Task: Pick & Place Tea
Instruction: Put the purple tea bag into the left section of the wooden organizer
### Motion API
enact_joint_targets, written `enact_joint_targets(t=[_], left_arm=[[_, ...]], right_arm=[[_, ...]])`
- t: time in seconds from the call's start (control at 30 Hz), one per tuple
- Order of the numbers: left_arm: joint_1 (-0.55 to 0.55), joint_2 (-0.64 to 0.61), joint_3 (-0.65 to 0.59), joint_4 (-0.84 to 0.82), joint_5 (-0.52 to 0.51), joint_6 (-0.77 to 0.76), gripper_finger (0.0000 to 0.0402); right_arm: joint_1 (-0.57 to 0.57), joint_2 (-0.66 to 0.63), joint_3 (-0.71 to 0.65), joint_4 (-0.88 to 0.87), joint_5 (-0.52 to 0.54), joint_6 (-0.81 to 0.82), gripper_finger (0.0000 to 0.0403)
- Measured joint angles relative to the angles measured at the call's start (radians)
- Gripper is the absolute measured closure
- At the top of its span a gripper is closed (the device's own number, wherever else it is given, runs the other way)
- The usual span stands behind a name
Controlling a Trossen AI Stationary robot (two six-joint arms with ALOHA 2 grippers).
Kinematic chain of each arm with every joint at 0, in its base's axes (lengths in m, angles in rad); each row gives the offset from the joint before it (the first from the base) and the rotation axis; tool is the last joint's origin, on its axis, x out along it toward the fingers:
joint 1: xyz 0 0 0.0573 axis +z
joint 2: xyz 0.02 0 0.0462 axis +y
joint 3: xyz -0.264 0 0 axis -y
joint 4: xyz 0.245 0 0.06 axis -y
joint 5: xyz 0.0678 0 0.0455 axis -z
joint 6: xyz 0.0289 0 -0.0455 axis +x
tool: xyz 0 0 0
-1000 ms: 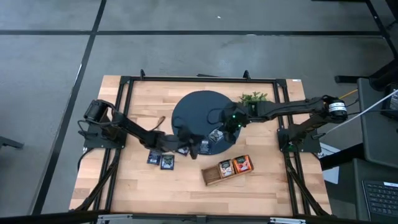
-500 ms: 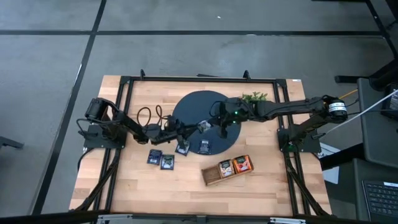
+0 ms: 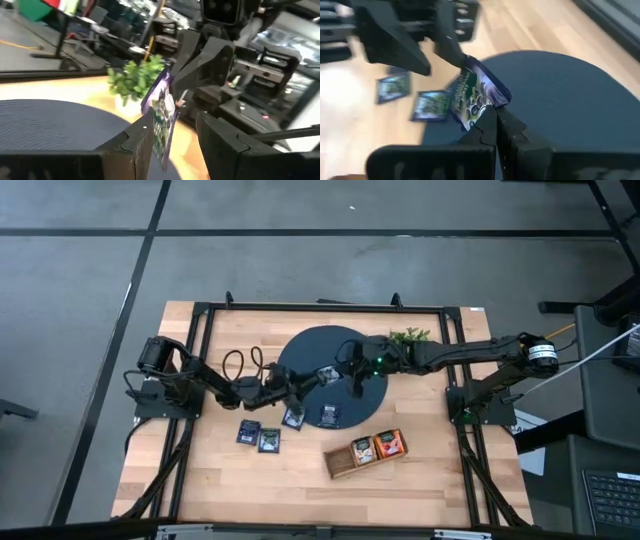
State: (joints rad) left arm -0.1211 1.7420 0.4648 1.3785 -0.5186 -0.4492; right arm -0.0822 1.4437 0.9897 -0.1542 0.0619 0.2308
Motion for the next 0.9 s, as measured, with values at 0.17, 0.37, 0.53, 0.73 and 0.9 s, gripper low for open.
enact_joint_targets(t=[0.17, 0.37, 0.53, 0.73, 0.9], left_arm=[[0.000, 0.000, 0.000, -0.072, -0.040, -0.020, 0.0256], [0.006, 0.000, 0.000, -0.089, -0.040, -0.039, 0.0256], [0.006, 0.000, 0.000, -0.089, -0.039, -0.044, 0.0256], [0.006, 0.001, 0.000, -0.040, -0.026, -0.038, 0.0256], [0.006, 0.001, 0.000, -0.006, 0.037, -0.026, 0.0262]], right_arm=[[0.000, 0.000, 0.000, -0.028, 0.042, 0.000, 0.0401], [0.001, 0.000, 0.000, 0.002, 0.041, 0.000, 0.0400], [0.002, 0.000, 0.000, 0.048, -0.001, 0.000, 0.0400], [0.003, 0.000, 0.000, 0.078, -0.010, -0.001, 0.0400], [0.003, 0.000, 0.000, 0.090, -0.010, -0.002, 0.0400]])
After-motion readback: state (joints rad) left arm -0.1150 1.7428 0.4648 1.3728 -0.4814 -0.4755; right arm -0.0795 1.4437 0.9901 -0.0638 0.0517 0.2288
